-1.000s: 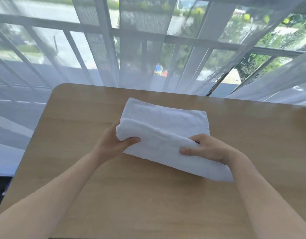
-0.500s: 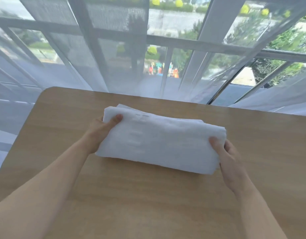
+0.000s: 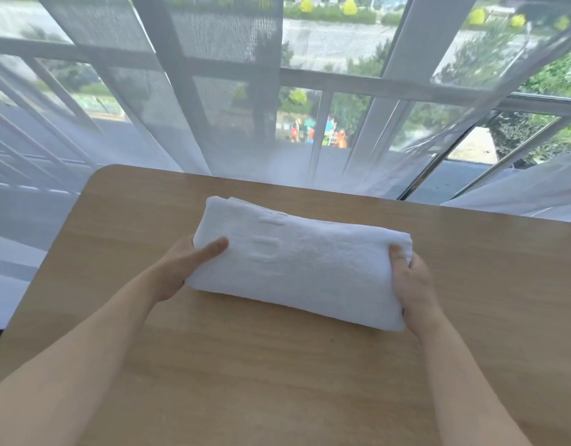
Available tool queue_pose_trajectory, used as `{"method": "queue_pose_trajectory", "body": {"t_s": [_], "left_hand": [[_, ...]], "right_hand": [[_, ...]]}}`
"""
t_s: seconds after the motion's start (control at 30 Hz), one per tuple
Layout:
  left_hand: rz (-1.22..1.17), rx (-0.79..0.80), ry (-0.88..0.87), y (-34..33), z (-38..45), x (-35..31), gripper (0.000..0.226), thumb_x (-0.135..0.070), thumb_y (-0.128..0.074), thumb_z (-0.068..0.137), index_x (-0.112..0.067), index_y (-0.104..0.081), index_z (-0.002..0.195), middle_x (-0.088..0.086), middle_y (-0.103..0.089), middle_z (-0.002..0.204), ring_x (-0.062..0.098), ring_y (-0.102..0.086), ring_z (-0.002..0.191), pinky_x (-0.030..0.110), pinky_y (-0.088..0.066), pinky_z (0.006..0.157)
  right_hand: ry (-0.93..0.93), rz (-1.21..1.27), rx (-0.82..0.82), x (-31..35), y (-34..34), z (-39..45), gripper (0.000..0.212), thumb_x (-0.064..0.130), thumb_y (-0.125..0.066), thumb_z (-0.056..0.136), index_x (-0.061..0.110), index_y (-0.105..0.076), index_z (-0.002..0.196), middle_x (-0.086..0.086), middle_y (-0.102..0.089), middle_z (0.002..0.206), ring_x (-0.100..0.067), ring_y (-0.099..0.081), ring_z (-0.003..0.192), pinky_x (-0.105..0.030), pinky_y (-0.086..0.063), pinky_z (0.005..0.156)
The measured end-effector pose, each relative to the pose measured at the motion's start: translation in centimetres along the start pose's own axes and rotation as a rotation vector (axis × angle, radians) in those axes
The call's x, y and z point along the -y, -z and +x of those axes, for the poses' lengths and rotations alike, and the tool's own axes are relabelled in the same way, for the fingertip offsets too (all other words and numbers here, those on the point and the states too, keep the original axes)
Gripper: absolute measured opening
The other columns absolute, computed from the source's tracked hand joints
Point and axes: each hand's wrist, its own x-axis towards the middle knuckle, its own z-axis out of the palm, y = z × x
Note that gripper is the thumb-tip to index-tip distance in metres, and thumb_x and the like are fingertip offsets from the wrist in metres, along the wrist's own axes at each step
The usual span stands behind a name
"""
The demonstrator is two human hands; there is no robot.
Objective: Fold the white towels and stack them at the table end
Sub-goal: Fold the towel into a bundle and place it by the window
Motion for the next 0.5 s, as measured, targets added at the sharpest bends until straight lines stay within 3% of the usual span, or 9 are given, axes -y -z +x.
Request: {"method": "queue_pose_trajectory", "body": {"t_s": [0.1,0.2,0.33,0.43,0.5], "left_hand": [[0.02,0.033,-0.087,0.4,-1.0,0.7,0.068,-0.072,-0.084,0.058,-0.034,-0.073,0.114,-0.001,-0.075,0.117,0.018,-0.071,0.108,0.04,-0.053,0.091],[-0.022,0.116,-0.094,1.0,-2.1,1.4,0.062,-0.061,-0.088,0.064,-0.035,-0.071,0.117,0.002,-0.072,0.123,0.022,-0.069,0.114,0.04,-0.053,0.094],[0.102,0.292,-0.078,2.0,-4.6,2.3,0.063,-0.035,-0.091,0.07,-0.045,-0.063,0.126,-0.005,-0.068,0.13,0.014,-0.065,0.119,0.031,-0.057,0.089],[0.198,0.318,-0.068,2.2,-6.4,3.9,0.053,-0.013,-0.091,0.071,-0.049,-0.073,0.105,-0.008,-0.076,0.108,0.007,-0.072,0.098,0.019,-0.058,0.076],[0.237,0.273,-0.025,2.3,-7.7,5.9,0.043,-0.01,-0.083,0.072,-0.043,-0.077,0.099,-0.007,-0.076,0.108,0.007,-0.073,0.096,0.024,-0.06,0.078]], "right_hand": [[0.081,0.149,0.072,0.0,1.1,-2.5,0.032,0.061,-0.053,0.095,0.035,-0.068,0.106,0.005,-0.074,0.104,-0.012,-0.07,0.091,-0.034,-0.058,0.068],[0.125,0.256,0.22,-1.1,3.1,-6.7,0.048,0.065,-0.067,0.085,0.035,-0.066,0.122,0.005,-0.073,0.118,-0.012,-0.071,0.104,-0.027,-0.06,0.075],[0.089,0.103,0.295,-4.1,5.4,-10.7,0.058,0.039,-0.093,0.063,0.029,-0.071,0.115,0.002,-0.076,0.11,-0.013,-0.071,0.102,-0.017,-0.055,0.074],[0.04,-0.023,0.432,-5.7,6.4,-12.8,0.063,0.032,-0.095,0.055,0.025,-0.072,0.113,0.001,-0.075,0.111,-0.014,-0.07,0.103,-0.017,-0.053,0.076],[-0.001,-0.089,0.493,-6.4,6.7,-14.1,0.06,0.032,-0.089,0.054,0.028,-0.073,0.111,0.015,-0.072,0.118,-0.005,-0.067,0.108,-0.014,-0.051,0.076]]}}
